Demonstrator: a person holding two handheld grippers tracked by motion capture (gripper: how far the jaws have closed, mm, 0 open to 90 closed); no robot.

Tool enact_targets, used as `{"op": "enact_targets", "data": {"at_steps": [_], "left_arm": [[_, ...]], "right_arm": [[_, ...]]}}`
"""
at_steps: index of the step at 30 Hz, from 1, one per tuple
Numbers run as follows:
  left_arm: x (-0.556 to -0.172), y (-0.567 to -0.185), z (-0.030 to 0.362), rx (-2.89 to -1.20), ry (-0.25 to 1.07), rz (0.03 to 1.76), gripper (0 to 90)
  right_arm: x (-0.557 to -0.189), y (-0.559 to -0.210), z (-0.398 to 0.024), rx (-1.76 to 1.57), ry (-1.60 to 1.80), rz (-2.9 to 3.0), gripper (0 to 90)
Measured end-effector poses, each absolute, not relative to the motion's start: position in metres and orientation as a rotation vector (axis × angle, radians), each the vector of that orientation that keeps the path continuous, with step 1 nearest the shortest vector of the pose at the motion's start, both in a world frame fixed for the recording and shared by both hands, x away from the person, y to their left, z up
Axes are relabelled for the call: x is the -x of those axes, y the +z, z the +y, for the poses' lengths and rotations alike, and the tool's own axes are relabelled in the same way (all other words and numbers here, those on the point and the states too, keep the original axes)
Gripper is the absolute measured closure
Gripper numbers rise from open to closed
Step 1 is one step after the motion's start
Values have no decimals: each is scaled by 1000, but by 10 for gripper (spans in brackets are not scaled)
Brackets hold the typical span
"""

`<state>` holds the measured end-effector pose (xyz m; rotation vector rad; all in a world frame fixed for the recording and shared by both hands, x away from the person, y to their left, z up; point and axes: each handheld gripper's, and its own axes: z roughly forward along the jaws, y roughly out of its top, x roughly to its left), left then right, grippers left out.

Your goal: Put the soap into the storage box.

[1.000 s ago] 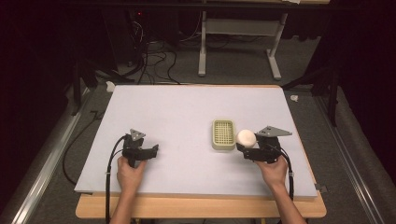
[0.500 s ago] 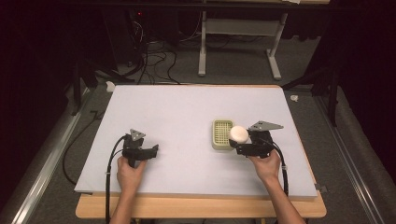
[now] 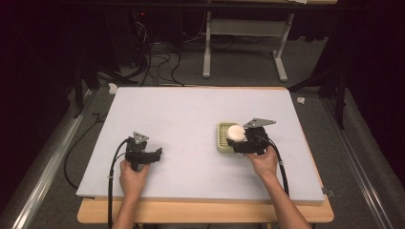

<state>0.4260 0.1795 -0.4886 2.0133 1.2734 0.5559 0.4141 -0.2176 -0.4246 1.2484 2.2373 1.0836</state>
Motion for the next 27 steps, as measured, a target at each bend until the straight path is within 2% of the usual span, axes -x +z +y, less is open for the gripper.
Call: {"op": "enact_targets", "data": {"at_steps": [27], "left_arm": [[-426,-489,180,-2014,555,1273,195]], "right_arm": [[-442,-450,-199,-1264,937,2286,243]]}}
